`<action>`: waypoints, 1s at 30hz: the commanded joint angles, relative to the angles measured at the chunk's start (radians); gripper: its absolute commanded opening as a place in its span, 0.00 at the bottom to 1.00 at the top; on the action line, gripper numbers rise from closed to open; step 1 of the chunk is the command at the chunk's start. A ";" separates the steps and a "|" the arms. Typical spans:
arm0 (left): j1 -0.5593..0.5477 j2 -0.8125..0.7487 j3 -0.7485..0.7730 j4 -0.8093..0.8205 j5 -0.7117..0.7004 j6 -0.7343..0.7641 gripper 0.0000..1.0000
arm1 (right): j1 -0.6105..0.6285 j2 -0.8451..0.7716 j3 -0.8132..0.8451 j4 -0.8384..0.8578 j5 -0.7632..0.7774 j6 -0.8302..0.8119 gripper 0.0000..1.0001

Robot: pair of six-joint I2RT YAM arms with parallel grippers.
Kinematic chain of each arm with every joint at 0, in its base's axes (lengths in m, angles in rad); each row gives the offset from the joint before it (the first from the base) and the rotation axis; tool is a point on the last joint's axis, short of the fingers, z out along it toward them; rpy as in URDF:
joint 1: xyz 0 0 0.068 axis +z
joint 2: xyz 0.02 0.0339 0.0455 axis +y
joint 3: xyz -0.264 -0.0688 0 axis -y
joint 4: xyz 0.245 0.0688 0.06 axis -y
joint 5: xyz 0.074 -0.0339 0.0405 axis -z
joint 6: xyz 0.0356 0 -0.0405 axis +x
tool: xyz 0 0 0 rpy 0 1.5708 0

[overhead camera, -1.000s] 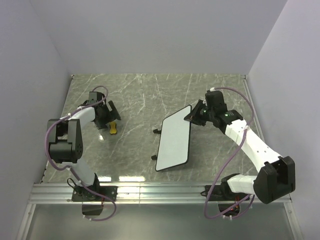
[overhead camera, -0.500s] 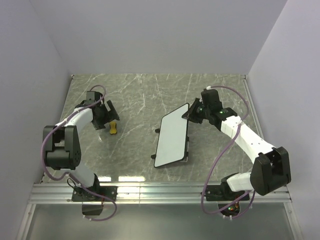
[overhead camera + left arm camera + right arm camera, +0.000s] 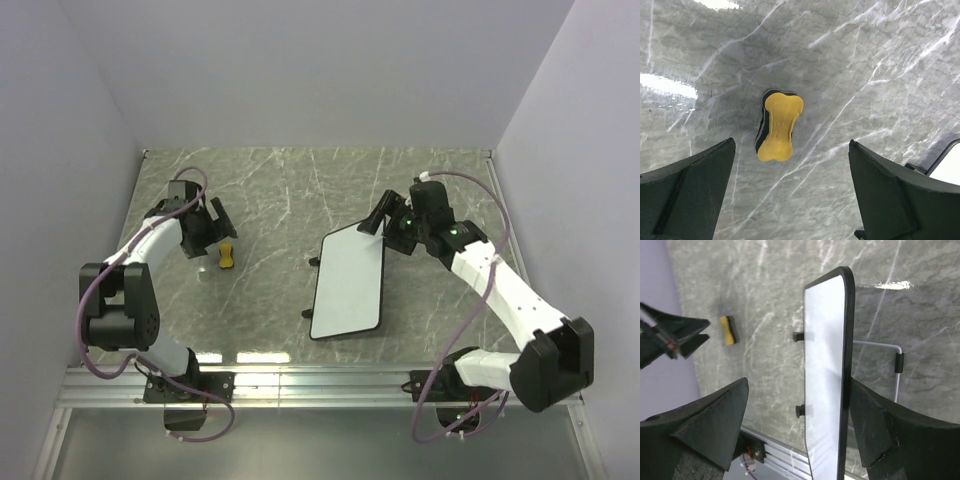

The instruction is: Erase the whiteboard

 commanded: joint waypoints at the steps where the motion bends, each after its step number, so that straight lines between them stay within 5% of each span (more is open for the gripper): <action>1: 0.000 -0.056 0.052 -0.028 -0.026 -0.001 0.99 | 0.008 -0.105 0.046 -0.006 0.018 -0.008 0.87; 18: 0.000 -0.302 0.108 -0.086 -0.159 -0.054 0.97 | 0.008 -0.488 0.111 -0.158 0.060 -0.094 0.93; 30: -0.055 -0.428 0.162 -0.153 -0.204 -0.140 0.98 | 0.008 -0.723 -0.020 -0.132 0.073 -0.088 1.00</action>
